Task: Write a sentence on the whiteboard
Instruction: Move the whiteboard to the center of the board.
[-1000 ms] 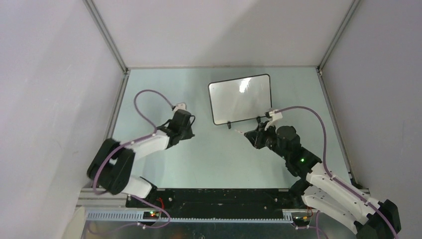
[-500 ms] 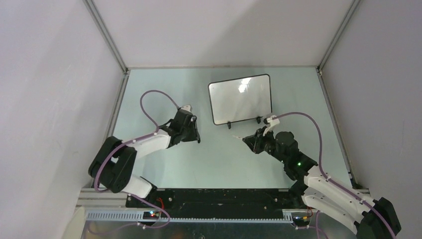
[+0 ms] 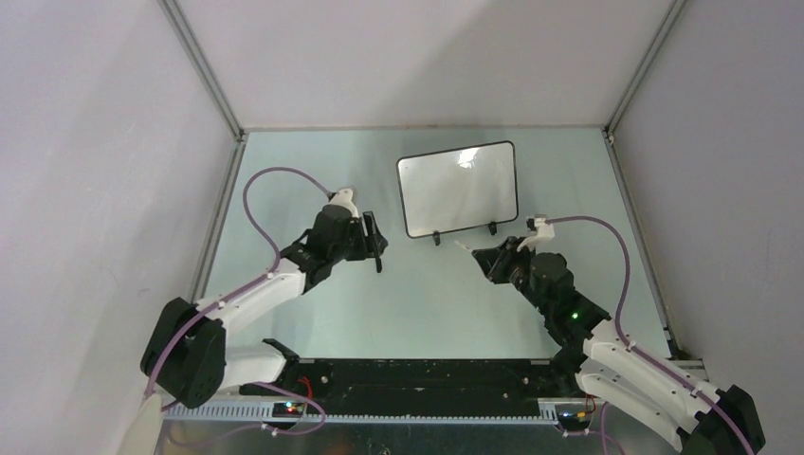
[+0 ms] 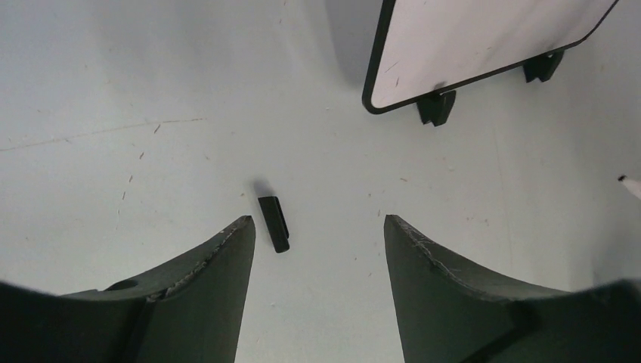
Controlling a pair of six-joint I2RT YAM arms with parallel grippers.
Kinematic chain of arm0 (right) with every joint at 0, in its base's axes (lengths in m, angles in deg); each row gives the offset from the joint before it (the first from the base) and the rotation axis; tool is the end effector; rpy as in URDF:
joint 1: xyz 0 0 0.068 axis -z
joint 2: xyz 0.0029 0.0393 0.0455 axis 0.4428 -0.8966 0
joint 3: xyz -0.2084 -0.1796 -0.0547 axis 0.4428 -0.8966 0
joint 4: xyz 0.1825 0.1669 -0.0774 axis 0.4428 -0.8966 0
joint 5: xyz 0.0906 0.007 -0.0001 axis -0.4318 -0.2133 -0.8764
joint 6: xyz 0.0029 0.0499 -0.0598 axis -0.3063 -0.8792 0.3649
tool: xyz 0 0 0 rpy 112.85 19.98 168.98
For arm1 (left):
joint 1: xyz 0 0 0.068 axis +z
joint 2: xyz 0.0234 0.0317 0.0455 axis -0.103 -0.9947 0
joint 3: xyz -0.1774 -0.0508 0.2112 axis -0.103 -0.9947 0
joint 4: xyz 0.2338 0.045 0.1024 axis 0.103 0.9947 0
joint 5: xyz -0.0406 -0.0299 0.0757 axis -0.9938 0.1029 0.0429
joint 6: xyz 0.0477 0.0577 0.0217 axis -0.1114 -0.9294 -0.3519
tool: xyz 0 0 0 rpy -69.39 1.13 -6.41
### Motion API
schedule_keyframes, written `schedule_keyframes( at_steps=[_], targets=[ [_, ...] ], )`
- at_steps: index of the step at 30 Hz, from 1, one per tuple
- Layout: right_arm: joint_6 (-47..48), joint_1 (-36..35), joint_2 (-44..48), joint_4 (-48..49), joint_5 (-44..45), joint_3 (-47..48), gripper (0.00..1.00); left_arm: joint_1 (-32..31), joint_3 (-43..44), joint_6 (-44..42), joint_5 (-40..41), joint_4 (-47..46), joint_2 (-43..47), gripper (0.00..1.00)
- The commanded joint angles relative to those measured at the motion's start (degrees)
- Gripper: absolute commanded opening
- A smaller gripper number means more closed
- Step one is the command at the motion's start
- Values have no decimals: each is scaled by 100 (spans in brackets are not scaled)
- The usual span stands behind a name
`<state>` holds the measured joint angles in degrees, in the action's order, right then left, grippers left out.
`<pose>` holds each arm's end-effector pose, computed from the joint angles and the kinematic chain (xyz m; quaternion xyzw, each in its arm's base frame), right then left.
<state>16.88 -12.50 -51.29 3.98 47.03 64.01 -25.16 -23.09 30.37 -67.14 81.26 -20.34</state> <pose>0.1576 0.1176 0.2346 -0.0125 0.7771 0.3281 0.5369 0.2419 -0.1427 0.2038 -0.0143 0.8953 -0.2171 0.3888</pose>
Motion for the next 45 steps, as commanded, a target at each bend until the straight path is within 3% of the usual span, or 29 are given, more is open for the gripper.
schedule_keyframes(
  at_steps=[1, 8, 13, 15, 18, 20, 24, 28, 34, 40, 43, 45],
  targets=[
    [-1126, -39, 114, -324, 962, 150, 0, -10, 165, -232, -2, -53, 337, 69],
    [-1840, -117, -305, -673, 1195, 420, 0, 10, 191, -229, 424, -91, 657, 69],
    [-1521, 18, -988, -885, 763, 839, 0, 7, 184, -266, 469, -462, 699, 67],
    [-1081, 226, -1011, -895, 430, 945, 0, 5, 89, -298, 477, -753, 735, 67],
    [-360, 861, -930, -869, -966, 1015, 0, 3, -237, -297, 460, -1426, 825, 67],
    [-192, 1207, -838, -988, -1392, 1017, 0, 4, -486, -313, 440, -1894, 853, 68],
    [175, 1389, -639, -894, -1627, 883, 0, 9, -881, -346, 492, -2530, 839, 76],
    [271, 1391, -677, -544, -1862, 844, 0, 5, -1117, -401, 494, -2901, 771, 89],
    [340, 1383, -913, -108, -2122, 971, 0, 14, -1219, -628, 201, -3390, 721, 91],
    [228, 1457, -1370, -102, -1649, 1567, 0, 293, -1582, -871, -776, -4946, 422, 90],
    [147, 1511, -1670, -56, -1721, 1858, 0, 815, -1094, -389, -1720, -4425, 1, 88],
    [113, 1520, -1902, -6, -1855, 2076, 0, 1000, -493, -353, -2258, -3882, -306, 81]
  ],
)
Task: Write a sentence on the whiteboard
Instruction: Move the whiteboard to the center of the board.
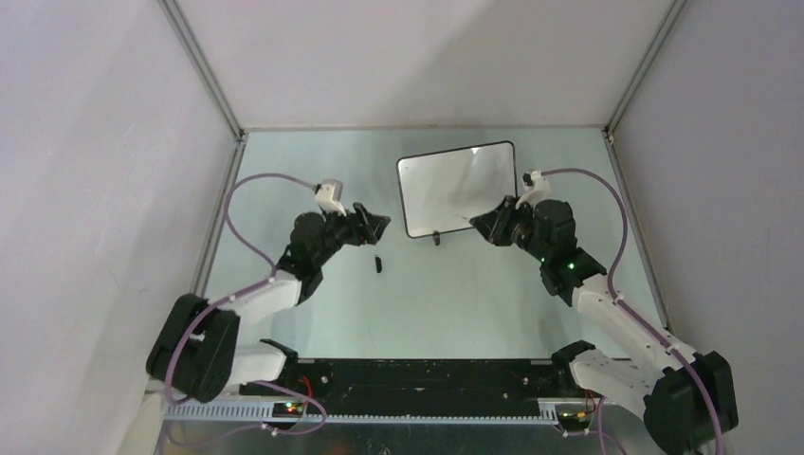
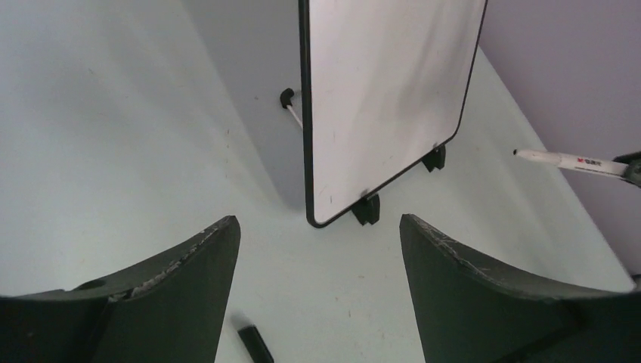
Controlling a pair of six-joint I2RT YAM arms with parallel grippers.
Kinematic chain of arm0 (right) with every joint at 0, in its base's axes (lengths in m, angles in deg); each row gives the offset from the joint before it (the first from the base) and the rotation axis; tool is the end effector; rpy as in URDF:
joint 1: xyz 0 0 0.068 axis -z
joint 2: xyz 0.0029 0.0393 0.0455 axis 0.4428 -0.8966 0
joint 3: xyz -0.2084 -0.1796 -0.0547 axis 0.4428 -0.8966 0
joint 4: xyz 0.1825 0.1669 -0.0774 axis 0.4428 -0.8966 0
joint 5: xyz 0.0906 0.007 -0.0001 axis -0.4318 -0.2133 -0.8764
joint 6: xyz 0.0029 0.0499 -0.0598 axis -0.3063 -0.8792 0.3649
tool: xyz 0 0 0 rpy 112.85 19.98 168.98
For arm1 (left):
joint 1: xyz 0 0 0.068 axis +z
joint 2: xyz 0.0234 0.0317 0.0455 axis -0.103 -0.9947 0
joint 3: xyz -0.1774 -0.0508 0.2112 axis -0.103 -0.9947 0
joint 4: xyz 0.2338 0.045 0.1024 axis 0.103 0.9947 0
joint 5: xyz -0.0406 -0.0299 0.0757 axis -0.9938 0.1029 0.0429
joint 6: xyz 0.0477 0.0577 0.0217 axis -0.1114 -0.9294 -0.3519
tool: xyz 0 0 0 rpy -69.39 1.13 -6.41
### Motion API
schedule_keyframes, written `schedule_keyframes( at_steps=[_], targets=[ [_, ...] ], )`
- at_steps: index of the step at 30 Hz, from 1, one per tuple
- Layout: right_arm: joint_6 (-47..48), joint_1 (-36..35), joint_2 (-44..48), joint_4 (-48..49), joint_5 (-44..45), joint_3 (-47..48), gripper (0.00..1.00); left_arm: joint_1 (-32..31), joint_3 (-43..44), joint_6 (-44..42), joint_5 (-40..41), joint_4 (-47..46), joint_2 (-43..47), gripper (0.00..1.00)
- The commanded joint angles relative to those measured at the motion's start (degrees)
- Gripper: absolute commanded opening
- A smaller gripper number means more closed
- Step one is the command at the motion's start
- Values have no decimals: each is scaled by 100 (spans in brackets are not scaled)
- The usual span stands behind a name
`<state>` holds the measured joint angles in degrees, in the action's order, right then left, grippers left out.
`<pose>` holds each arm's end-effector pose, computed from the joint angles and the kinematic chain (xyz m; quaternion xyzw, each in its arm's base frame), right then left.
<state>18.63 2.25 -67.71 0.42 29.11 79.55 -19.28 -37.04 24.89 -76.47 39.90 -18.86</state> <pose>0.2229 0.1143 0.2726 -0.0183 0.7994 0.3431 0.4929 0.2476 -0.1255 0.2172 0.0331 0.7551 -0.3259 0.5679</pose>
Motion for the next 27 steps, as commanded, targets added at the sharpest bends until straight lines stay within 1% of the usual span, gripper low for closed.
schedule_keyframes(
  at_steps=[1, 5, 6, 7, 8, 9, 10, 11, 13, 17, 18, 19, 20, 21, 22, 25, 27],
  targets=[
    [-46, 42, -314, 361, -175, 661, 0, 424, 1153, 180, -1331, 376, -511, 82],
    [77, 22, -455, 349, -220, 890, 0, 449, 1491, 219, -1213, 634, -479, 85],
    [133, 28, -439, 342, -183, 896, 0, 450, 1564, 255, -1210, 823, -479, 85],
    [166, 29, -430, 326, -87, 900, 0, 452, 1753, 262, -1157, 978, -484, 90],
    [223, 19, -427, 284, -37, 901, 0, 453, 1981, 279, -1081, 1399, -486, 97],
    [250, -8, -423, 238, 44, 897, 0, 453, 2095, 272, -898, 1618, -495, 98],
    [319, -20, -432, 222, 81, 878, 0, 445, 2343, 267, -771, 2133, -496, 99],
    [387, -53, -434, 194, 146, 863, 0, 445, 2447, 267, -555, 2574, -490, 99],
    [427, -101, -433, 186, 228, 797, 0, 450, 2719, 316, -479, 2957, -493, 99],
    [465, -231, -390, 423, 301, 538, 0, 457, 3255, 401, -899, 3376, -707, 99],
    [477, -254, -396, 442, 304, 507, 0, 464, 3628, 366, -1011, 3533, -910, 99],
    [490, -285, -401, 458, 299, 502, 0, 487, 3850, 195, -1065, 3926, -1029, 99],
    [498, -319, -397, 454, 304, 498, 0, 501, 4329, 74, -1138, 4089, -1303, 99],
    [526, -333, -383, 439, 325, 493, 0, 534, 4565, -179, -1151, 4364, -1436, 100],
    [547, -379, -375, 455, 335, 474, 0, 551, 5011, -288, -1153, 4453, -1716, 99],
    [669, -478, -293, 549, 547, 339, 0, 731, 5739, -655, -1402, 4555, -2248, 100],
    [730, -552, -229, 589, 662, 276, 0, 847, 5906, -677, -1698, 4440, -2546, 95]
  ],
)
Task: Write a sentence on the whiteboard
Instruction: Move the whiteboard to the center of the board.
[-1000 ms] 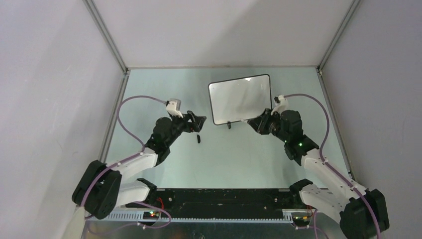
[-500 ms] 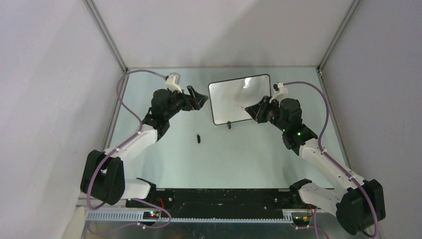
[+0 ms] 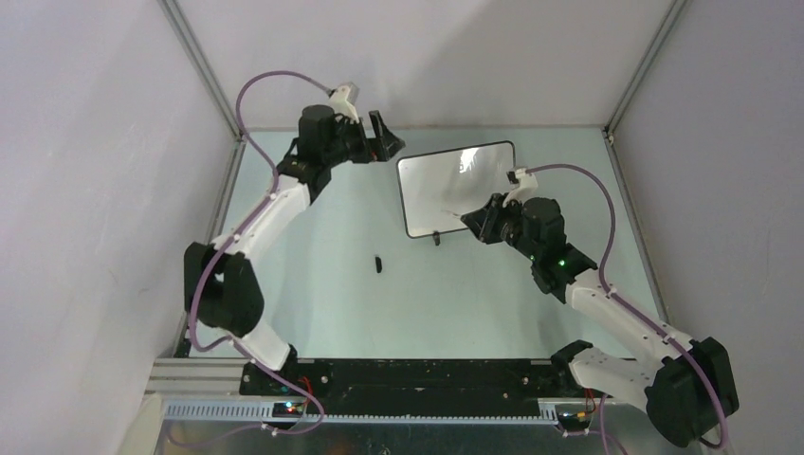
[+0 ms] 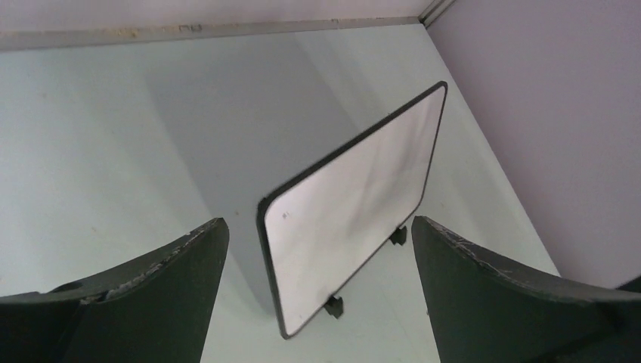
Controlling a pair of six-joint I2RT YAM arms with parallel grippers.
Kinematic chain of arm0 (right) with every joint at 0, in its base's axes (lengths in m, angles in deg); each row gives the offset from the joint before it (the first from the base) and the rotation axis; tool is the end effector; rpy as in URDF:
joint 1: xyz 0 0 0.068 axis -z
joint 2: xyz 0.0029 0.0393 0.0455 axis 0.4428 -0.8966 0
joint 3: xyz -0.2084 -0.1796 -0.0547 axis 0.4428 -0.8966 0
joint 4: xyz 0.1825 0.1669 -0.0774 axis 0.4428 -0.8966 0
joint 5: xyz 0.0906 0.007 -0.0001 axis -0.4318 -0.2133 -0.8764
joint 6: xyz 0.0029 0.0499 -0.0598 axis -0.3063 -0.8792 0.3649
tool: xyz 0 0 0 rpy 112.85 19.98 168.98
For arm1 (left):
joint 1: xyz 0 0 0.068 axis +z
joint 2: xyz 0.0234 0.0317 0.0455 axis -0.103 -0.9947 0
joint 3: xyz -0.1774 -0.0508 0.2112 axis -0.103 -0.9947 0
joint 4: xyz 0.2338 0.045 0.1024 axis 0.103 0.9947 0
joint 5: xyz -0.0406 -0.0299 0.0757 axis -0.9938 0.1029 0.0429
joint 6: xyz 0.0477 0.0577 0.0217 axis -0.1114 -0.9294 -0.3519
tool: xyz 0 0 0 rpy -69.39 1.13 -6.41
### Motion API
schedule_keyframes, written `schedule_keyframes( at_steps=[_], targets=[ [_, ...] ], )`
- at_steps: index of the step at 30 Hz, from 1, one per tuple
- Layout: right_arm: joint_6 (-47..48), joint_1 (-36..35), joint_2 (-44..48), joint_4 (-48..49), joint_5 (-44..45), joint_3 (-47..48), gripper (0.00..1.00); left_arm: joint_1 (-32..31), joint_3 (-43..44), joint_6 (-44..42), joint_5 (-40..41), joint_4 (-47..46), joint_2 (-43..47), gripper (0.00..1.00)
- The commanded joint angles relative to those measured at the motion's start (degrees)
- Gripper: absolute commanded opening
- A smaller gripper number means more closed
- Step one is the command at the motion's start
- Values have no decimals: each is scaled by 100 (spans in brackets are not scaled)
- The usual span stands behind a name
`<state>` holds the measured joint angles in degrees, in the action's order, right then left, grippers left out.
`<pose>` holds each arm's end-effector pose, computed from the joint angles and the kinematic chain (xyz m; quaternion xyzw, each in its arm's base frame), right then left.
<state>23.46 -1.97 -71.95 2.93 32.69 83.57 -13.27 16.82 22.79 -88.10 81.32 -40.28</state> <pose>0.2327 0.1359 0.2875 -0.0635 0.7860 0.3253 0.5219 0.3771 -0.1538 0.3479 0.0616 0.7978 -0.3381 0.4954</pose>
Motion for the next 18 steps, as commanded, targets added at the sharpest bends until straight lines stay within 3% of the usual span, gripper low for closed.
schedule_keyframes(
  at_steps=[1, 9, 18],
  targets=[
    [262, -170, 214, 351, 355, -134, 0, 269, 535, -478, -749, 253, -560, 94],
    [549, -406, 345, 298, 767, -143, 0, 295, 110, -412, -1171, -569, -753, 92],
    [703, -650, 119, 549, 805, -230, 0, 718, -57, 426, -2028, -1764, -1407, 72]
  ],
)
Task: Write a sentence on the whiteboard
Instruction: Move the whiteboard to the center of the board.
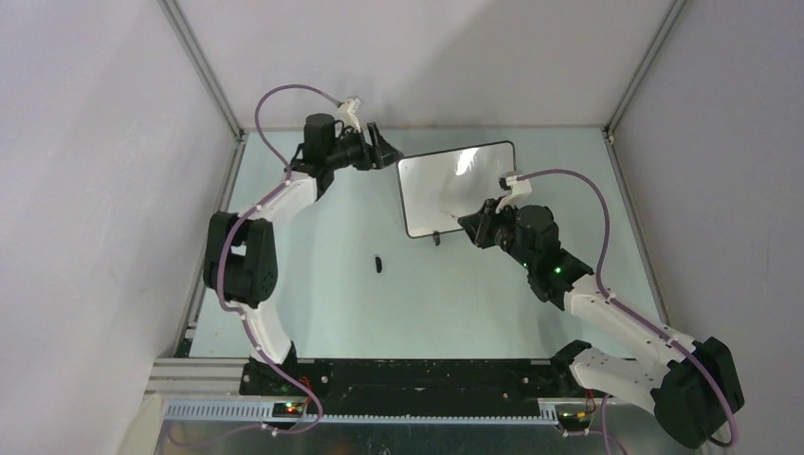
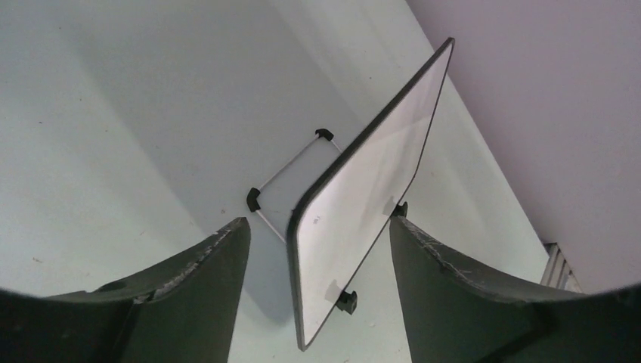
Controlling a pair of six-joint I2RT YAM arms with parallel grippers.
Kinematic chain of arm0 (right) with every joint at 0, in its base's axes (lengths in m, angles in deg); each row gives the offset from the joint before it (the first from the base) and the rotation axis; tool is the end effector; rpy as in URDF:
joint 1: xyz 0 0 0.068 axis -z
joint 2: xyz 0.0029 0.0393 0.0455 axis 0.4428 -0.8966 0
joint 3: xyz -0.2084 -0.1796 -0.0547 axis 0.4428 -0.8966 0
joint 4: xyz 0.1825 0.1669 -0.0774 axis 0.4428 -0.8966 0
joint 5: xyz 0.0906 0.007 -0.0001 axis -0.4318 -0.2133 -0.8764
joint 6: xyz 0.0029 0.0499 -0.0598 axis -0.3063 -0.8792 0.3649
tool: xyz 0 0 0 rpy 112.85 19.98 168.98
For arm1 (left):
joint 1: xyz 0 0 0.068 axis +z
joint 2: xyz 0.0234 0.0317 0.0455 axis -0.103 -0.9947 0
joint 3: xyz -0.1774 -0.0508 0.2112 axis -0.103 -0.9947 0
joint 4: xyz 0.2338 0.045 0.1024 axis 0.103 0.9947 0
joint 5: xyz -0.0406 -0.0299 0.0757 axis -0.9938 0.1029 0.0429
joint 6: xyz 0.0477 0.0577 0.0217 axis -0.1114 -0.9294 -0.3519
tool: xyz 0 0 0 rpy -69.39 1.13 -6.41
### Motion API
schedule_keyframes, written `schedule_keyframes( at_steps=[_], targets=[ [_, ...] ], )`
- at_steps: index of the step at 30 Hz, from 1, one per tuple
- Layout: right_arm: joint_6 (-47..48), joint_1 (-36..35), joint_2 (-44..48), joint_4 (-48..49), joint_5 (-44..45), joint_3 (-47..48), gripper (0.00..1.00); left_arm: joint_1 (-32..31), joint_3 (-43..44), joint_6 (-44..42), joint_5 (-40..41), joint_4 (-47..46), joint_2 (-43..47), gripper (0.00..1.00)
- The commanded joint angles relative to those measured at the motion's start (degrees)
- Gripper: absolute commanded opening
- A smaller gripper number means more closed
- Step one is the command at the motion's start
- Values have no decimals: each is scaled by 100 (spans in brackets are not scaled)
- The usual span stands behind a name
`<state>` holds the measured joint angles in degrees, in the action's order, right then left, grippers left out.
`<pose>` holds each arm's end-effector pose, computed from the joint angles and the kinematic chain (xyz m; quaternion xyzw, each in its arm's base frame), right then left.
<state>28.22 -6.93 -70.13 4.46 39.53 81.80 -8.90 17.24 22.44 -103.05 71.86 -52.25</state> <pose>0.2195 0.1456 0.2869 -0.0929 0.7752 0.2897 0.5537 0.4254 -0.1506 0.2884 0.1054 0.7916 -0.4063 0.4441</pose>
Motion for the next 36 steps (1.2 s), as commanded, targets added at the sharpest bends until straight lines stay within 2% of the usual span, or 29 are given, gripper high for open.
schedule_keyframes(
  at_steps=[1, 6, 11, 18, 25, 30, 36],
  targets=[
    [266, -178, -74, 397, 209, -53, 0, 346, -120, 682, -658, -1059, -239, 71],
    [277, -204, -112, 354, 427, -60, 0, 381, -136, 1173, -1036, -1685, -455, 70],
    [260, -223, -193, 390, 397, -61, 0, 325, -154, 1289, -1129, -1833, -659, 69],
    [228, -236, -271, 441, 416, -71, 0, 129, -14, 1241, -1242, -1669, -769, 60],
    [234, -237, -231, 393, 475, -75, 0, 119, 106, 954, -1088, -1243, -824, 57],
    [240, -224, -270, 401, 493, -71, 0, 116, 240, 999, -1312, -1188, -950, 44],
    [241, -221, -275, 390, 510, -71, 0, 118, 337, 777, -1162, -772, -915, 39]
  ],
)
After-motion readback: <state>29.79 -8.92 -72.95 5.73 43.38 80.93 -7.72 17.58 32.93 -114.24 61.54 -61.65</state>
